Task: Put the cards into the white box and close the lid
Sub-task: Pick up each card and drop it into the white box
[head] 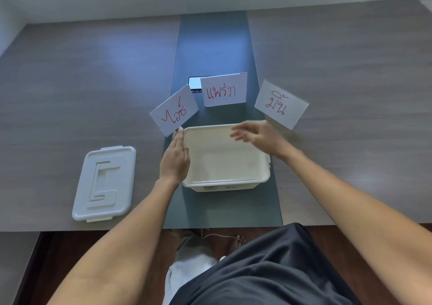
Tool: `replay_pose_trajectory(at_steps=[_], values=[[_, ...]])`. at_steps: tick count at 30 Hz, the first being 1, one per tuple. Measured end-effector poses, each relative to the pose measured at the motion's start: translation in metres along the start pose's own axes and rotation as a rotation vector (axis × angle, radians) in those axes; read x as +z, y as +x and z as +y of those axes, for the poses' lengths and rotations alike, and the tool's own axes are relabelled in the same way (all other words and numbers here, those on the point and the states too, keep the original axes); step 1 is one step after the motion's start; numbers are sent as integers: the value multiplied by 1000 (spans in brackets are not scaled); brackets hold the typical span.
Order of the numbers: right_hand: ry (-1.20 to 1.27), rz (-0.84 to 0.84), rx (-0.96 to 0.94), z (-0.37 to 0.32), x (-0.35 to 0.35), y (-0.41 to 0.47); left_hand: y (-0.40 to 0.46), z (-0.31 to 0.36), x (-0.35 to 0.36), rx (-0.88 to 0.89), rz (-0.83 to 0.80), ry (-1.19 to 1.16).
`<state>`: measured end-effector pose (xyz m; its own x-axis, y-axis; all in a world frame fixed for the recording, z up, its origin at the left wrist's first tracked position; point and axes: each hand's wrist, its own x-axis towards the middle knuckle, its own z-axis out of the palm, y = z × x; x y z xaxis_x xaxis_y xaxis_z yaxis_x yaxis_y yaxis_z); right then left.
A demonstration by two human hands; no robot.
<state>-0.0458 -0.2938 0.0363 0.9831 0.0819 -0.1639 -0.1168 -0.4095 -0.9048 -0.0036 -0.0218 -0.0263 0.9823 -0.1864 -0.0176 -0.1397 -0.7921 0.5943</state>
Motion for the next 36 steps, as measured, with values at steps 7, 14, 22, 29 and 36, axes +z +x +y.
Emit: replay_pose_trajectory(at_steps=[7, 14, 22, 29, 36], values=[[-290, 533, -44, 29, -36, 43, 7, 4, 1, 14, 10, 15], [-945, 408, 71, 84, -69, 59, 16, 0, 6, 59, 11, 41], [-992, 343, 338, 100, -95, 75, 19, 2, 8, 77, 18, 47], [-1022, 363, 347, 100, -97, 78, 18, 6, 7, 70, 16, 36], [-848, 371, 264, 93, -100, 78, 20, 4, 9, 90, 11, 80]])
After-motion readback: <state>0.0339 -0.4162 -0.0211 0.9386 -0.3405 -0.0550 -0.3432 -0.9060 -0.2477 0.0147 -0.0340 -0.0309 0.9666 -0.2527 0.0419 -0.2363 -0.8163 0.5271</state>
